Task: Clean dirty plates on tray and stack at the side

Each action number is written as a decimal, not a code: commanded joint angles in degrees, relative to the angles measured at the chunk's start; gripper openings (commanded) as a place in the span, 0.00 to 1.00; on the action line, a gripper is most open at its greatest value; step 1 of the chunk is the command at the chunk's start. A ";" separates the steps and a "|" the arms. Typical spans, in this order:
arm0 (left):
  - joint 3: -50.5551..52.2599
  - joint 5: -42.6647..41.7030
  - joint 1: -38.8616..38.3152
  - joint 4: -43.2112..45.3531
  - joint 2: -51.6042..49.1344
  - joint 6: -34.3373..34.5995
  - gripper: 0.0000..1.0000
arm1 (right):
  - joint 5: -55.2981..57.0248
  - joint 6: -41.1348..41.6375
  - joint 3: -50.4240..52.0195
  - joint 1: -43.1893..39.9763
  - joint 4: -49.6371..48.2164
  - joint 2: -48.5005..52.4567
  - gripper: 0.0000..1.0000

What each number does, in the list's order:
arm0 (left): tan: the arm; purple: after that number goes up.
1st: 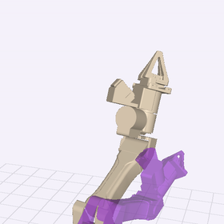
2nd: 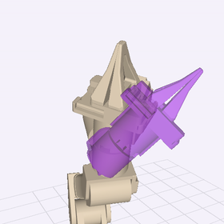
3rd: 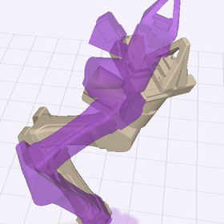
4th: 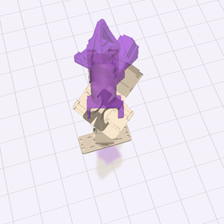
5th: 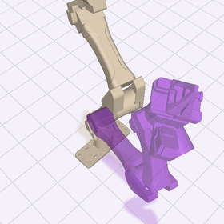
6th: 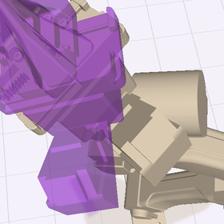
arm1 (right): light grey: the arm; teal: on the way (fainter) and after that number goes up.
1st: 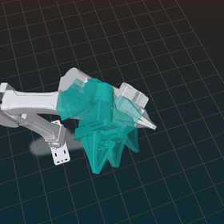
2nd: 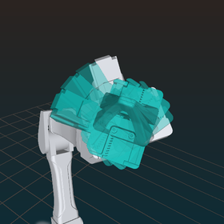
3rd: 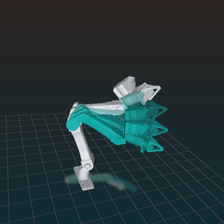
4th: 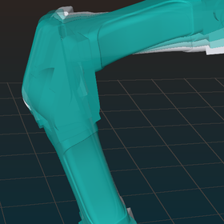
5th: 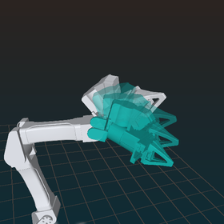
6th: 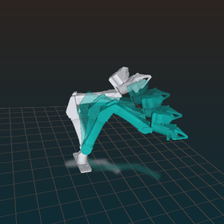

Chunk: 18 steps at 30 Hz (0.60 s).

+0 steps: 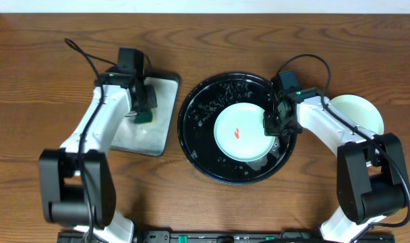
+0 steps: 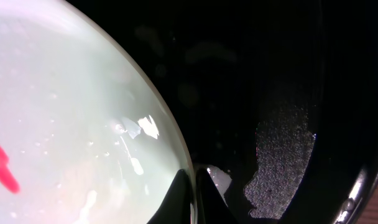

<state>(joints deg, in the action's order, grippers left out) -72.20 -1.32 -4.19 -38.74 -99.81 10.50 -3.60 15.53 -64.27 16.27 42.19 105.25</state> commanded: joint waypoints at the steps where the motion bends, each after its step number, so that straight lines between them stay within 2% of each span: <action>1: -1.73 -11.76 -0.72 -0.50 3.58 1.27 0.12 | 2.47 0.74 0.42 -0.04 0.07 -1.09 0.01; 4: -1.73 -22.40 -3.15 -0.17 4.61 4.83 0.11 | 2.47 0.72 0.42 -0.04 0.07 -1.09 0.01; 6: -1.73 -25.29 -5.75 0.33 4.68 6.97 0.11 | 2.47 0.72 0.42 -0.04 0.07 -1.09 0.01; 10: -1.09 -23.17 -13.09 1.99 4.33 8.04 0.12 | 2.47 0.74 0.42 -0.04 0.02 -1.09 0.01; 13: -0.66 -19.26 -19.12 3.96 3.13 11.89 0.11 | 2.47 0.74 0.42 -0.04 0.02 -1.09 0.01; 18: -0.66 -18.95 -27.71 9.60 -1.38 18.21 0.12 | 2.49 0.76 0.42 -0.04 -0.09 -1.09 0.01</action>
<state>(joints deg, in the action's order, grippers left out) -72.79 -20.82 -28.86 -30.50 -98.37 23.33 -3.51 15.53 -64.27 16.27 42.17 105.25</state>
